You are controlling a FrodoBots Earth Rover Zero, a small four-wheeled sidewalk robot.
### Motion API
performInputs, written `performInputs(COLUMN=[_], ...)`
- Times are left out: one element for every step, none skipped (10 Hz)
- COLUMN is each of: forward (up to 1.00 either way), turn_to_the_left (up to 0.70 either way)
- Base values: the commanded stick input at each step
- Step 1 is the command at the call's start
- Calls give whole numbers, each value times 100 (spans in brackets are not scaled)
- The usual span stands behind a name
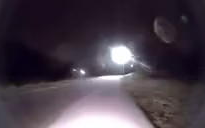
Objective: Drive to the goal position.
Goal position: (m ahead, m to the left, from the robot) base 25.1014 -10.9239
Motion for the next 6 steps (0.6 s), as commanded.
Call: performInputs(forward=[46, 46, 46, 46, 46, 45], turn_to_the_left=[0, 0, 0, 0, 0, 0])
